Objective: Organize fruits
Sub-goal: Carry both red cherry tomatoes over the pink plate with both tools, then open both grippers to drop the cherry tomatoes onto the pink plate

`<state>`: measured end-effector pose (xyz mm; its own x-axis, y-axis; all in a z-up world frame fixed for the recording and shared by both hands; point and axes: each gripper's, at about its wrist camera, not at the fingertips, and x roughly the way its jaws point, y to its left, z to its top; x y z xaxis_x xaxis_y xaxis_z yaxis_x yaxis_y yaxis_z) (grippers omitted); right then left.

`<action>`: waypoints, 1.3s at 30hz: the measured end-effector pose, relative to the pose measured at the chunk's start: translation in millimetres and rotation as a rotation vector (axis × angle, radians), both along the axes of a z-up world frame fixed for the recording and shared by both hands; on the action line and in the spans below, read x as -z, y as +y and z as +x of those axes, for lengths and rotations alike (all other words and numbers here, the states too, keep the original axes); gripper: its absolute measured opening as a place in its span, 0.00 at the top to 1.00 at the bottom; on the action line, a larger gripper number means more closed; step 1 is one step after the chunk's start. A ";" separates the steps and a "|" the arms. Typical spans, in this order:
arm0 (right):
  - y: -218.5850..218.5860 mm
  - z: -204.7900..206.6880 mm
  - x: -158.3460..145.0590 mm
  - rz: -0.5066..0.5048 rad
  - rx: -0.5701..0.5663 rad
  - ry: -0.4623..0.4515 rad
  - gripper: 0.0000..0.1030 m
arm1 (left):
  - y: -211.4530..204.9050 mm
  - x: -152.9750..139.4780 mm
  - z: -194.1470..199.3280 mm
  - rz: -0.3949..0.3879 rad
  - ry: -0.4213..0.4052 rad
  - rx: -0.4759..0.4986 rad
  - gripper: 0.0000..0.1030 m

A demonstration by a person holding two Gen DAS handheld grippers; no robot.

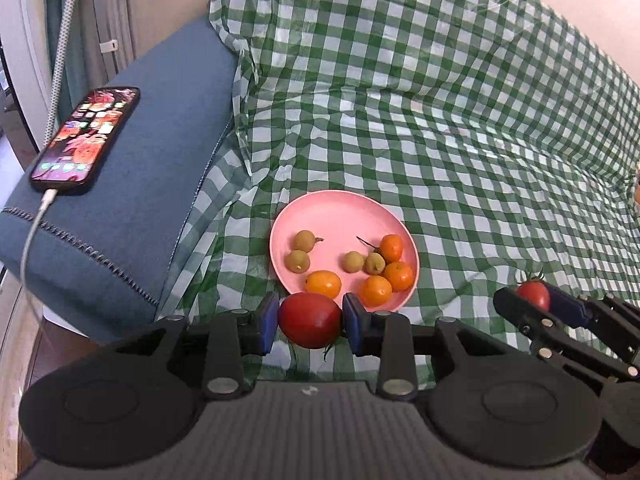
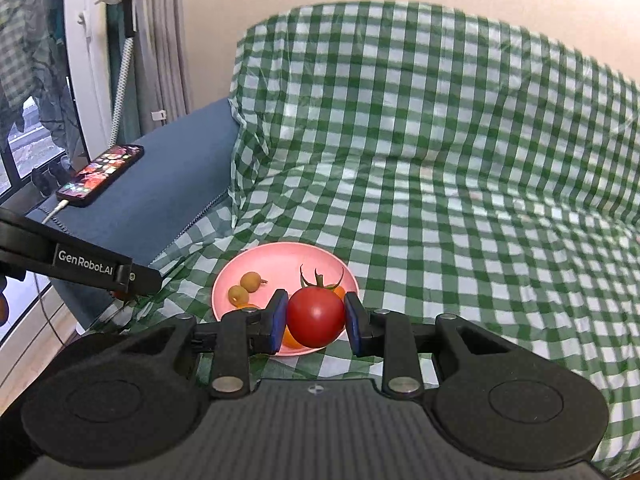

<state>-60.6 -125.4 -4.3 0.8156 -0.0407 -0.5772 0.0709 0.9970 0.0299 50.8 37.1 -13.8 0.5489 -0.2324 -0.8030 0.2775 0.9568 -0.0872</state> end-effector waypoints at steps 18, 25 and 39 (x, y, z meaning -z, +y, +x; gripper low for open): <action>-26.3 128.2 89.3 0.121 0.017 0.154 0.70 | -50.8 85.2 112.9 0.084 0.148 -0.008 0.62; -35.8 156.4 103.4 0.144 0.025 0.164 0.70 | -65.3 105.3 139.5 0.117 0.169 0.000 0.62; -43.8 181.2 115.1 0.150 0.014 0.167 0.69 | -75.9 119.7 157.3 0.142 0.166 0.033 0.50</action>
